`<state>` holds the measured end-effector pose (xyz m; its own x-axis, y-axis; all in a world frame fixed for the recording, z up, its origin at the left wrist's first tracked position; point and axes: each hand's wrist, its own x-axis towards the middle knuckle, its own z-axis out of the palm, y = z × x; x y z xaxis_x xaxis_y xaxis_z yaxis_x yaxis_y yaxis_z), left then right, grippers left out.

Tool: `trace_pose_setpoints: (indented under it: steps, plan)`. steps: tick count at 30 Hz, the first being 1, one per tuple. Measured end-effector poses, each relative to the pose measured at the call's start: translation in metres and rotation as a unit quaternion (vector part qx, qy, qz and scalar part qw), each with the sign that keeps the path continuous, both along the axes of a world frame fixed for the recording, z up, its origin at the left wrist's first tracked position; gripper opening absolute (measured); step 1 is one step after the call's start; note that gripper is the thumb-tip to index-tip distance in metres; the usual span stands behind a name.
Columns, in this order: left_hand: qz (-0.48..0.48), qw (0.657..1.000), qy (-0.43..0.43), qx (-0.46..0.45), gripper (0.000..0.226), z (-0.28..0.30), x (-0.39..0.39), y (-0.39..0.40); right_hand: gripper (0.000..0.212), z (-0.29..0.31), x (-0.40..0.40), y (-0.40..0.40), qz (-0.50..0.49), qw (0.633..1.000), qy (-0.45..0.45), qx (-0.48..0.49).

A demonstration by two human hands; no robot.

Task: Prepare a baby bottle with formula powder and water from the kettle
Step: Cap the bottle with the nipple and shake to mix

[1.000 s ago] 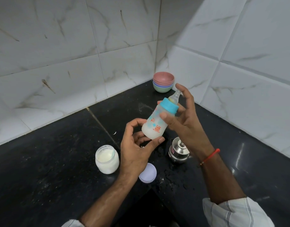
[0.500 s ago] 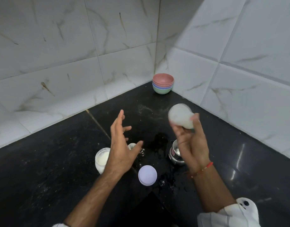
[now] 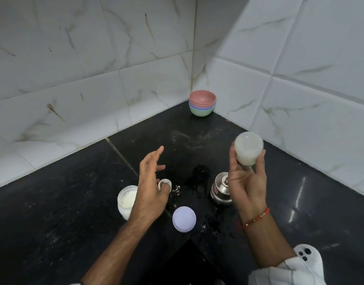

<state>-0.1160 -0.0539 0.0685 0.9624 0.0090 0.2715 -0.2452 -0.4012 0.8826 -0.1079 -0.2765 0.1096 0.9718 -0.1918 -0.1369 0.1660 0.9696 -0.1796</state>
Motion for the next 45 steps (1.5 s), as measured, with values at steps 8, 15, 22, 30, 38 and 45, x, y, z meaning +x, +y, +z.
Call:
trace_pose_setpoints:
  steps: [8, 15, 22, 30, 38, 45]
  plan:
    - [-0.016, 1.000, 0.001, -0.020, 0.096, -0.004, 0.004, -0.002, 0.095, 0.009, -0.030, 0.020, 0.200, 0.656, -0.286, -0.669]
    - [0.007, 0.999, -0.013, -0.034, 0.076, -0.003, -0.002, 0.004, 0.037, 0.007, -0.003, 0.005, -0.001, 1.000, -0.023, -0.019]
    - [-0.013, 0.996, 0.007, -0.094, 0.061, -0.004, -0.005, -0.003, 0.098, 0.027, -0.029, 0.030, 0.145, 0.681, -0.328, -0.638]
    - [0.023, 0.999, -0.003, -0.037, 0.071, -0.010, -0.007, 0.009, 0.051, 0.011, -0.010, 0.016, 0.032, 0.999, -0.018, -0.036]
    - [-0.007, 0.994, 0.021, -0.108, 0.031, 0.005, -0.016, -0.005, 0.062, 0.014, -0.009, 0.015, 0.028, 0.965, -0.031, -0.258]
    - [-0.148, 0.946, 0.116, -0.264, 0.047, 0.018, -0.027, -0.022, 0.097, 0.055, -0.012, 0.013, 0.094, 0.757, -0.239, -0.600]
